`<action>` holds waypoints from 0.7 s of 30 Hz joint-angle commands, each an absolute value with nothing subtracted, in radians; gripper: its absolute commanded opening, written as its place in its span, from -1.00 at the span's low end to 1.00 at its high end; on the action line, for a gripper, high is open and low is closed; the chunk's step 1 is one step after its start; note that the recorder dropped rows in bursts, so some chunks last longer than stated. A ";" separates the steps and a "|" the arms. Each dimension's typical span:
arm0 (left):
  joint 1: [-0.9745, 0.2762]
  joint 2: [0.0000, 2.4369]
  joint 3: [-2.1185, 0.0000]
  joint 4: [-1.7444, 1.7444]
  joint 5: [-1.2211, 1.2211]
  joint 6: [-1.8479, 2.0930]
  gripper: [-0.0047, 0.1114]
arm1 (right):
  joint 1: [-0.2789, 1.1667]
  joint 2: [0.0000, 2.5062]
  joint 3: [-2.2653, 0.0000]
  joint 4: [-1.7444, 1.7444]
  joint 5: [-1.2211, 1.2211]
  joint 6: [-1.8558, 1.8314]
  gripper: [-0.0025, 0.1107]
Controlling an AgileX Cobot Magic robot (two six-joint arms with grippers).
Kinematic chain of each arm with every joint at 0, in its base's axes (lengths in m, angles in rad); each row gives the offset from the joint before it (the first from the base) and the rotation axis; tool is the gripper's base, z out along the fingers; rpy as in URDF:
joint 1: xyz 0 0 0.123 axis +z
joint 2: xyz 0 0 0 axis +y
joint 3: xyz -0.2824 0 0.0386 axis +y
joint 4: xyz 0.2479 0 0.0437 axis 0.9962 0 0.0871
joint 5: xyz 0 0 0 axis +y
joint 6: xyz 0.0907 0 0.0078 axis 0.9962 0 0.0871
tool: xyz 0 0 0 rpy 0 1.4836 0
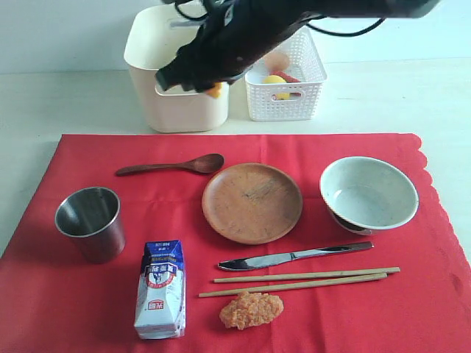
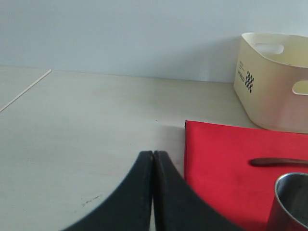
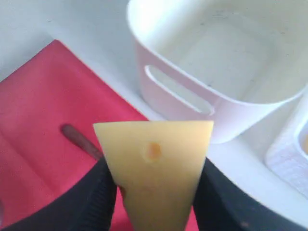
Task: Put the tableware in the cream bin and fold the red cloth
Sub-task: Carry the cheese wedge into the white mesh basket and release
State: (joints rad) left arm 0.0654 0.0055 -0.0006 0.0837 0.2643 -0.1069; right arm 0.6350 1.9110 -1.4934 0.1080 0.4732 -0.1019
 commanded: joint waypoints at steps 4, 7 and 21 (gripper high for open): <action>0.060 0.000 0.000 0.079 0.265 -0.108 -0.88 | 0.504 1.886 -1.494 0.097 0.461 -0.102 -0.96; 0.060 0.000 0.000 0.079 0.265 -0.108 -0.88 | 0.462 1.886 -1.494 0.097 0.437 -0.101 -0.96; 0.060 0.000 0.000 0.079 0.265 -0.108 -0.88 | 0.342 1.969 -1.494 0.097 0.239 -0.101 -0.96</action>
